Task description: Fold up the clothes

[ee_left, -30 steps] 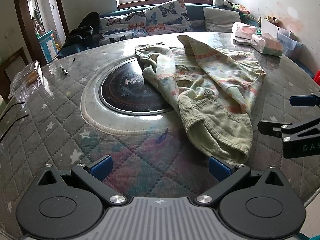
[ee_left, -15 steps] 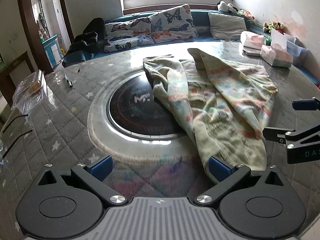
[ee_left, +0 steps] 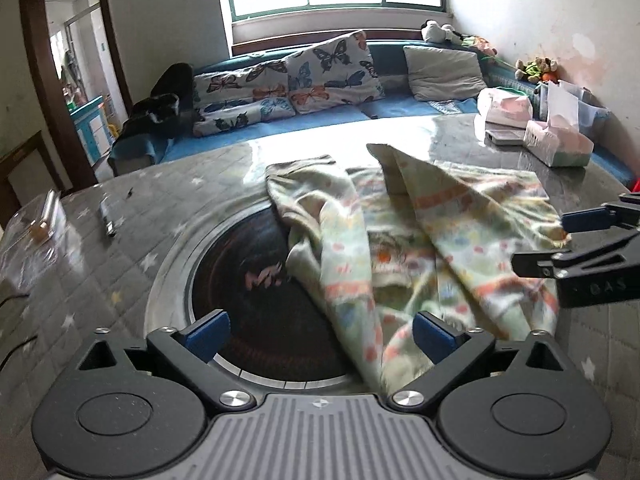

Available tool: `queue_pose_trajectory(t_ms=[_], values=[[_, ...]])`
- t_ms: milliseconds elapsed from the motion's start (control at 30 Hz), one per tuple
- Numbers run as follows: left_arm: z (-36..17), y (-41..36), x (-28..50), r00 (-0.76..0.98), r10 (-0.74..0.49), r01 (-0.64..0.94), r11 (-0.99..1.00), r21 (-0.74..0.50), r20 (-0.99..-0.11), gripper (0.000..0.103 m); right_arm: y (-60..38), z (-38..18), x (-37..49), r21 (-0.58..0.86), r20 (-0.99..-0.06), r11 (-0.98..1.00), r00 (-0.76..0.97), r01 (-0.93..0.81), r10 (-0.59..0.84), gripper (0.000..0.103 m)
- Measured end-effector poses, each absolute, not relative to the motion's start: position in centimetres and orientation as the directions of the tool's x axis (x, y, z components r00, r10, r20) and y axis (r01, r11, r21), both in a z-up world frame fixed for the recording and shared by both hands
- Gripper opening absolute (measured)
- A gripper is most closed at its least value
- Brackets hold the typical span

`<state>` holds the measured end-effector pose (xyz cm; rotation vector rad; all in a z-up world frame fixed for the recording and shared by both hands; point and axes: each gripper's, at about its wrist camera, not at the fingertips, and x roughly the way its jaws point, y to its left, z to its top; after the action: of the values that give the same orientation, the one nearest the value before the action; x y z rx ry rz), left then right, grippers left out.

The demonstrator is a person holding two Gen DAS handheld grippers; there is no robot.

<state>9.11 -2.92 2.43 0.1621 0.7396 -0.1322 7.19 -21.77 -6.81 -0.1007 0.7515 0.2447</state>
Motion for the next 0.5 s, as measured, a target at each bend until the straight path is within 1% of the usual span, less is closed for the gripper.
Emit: queue_pose_trajectory(t_ms=[67,200,367,400,500], values=[[2.3,-3.2,10.2,0.732,-0.068,0.183,0.978,0.1,-0.678,0.093,-21.8,-6.6,8.3,0.003,-0.683,0.968,0.707,-0.251,0.185,0.078],[1.9,-3.5,12.3,0.733,-0.069,0.191,0.976,0.107,-0.676,0.092,-21.3,-6.4,10.5,0.006,-0.673,0.966,0.713,-0.26,0.196,0.074],[0.6,-3.3,13.7,0.707,-0.049,0.174,0.979,0.106,-0.706,0.083,-20.2,-6.1,13.2,0.001,-0.658,0.959,0.722,-0.283,0.213,0.07],[0.4,-3.1,13.8,0.702,-0.048,0.169,0.98,0.101,-0.711,0.083,-20.0,-6.1,13.8,0.002,-0.655,0.958,0.723,-0.287,0.218,0.068],[0.0,-2.7,13.8,0.693,-0.05,0.159,0.984,0.085,-0.719,0.083,-18.8,-6.0,15.9,-0.024,-0.641,0.953,0.736,-0.303,0.218,0.067]])
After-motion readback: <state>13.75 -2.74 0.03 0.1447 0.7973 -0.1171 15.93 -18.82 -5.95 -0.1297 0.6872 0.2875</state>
